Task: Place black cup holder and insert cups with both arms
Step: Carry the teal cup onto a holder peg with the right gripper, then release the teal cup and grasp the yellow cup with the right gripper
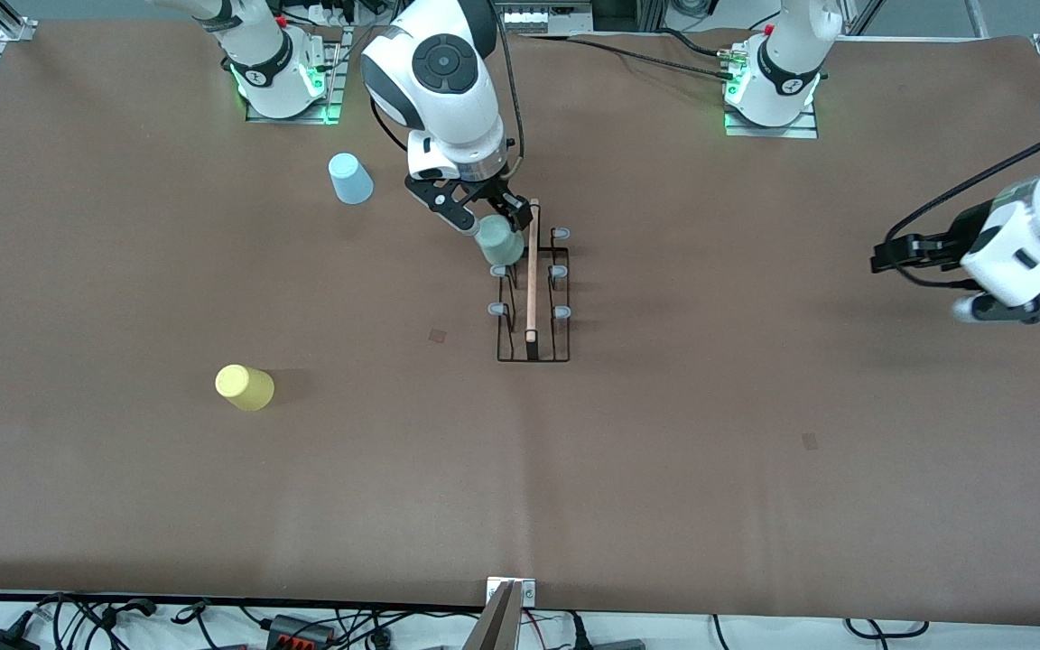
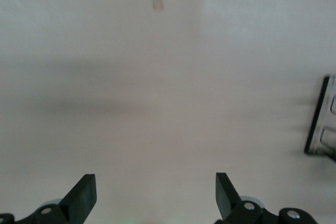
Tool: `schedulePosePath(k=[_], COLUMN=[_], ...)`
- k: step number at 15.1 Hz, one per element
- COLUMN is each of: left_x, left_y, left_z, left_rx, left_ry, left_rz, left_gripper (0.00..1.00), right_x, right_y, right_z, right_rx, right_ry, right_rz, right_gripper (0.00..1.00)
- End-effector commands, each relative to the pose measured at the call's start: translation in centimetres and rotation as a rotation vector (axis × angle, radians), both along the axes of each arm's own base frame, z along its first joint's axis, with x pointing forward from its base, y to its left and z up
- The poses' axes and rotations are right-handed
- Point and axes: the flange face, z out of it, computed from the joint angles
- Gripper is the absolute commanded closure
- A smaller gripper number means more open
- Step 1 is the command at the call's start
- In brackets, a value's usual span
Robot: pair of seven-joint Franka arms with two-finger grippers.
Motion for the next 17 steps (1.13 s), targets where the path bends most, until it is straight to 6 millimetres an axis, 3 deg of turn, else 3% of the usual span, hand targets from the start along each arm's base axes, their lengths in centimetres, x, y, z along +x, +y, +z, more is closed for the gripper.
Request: schedulePosePath(k=[1, 4, 7, 9, 11, 15, 17], left_x=[-2.2, -1.9, -1.8, -1.9, -1.9, -2.2, -2.6], left_y=[0.3, 0.4, 0.1, -0.2, -0.5, -0.4, -0.3], left_z=[1.7, 2.7, 2.9, 2.9, 2.8, 2.5, 2.8], left_rx=[-0.023, -0.022, -0.006, -0.005, 0.010, 0.028, 0.027], left_ry=[-0.085, -0.123, -0.135, -0.132, -0.127, -0.104, -0.106], left_rz=[0.000, 0.008, -0.010, -0.015, -0.027, -0.032, -0.032], left_gripper=[0.00, 0.00, 0.00, 0.00, 0.00, 0.00, 0.00], right_x=[3.4, 7.8, 12.2, 14.4, 16.4, 19.3, 20.6], right_y=[-4.4, -13.4, -23.1, -28.4, -33.5, -40.5, -41.7], right_z=[3.5, 5.3, 5.5, 5.2, 3.3, -0.3, -2.7], right_rx=[-0.009, -0.073, -0.070, -0.060, -0.057, -0.092, -0.153], right_ry=[-0.038, 0.012, 0.034, 0.024, 0.022, -0.025, -0.052], right_rz=[0.041, 0.263, 0.476, 0.571, 0.651, 0.858, 0.945], right_gripper=[0.00, 0.00, 0.00, 0.00, 0.00, 0.00, 0.00])
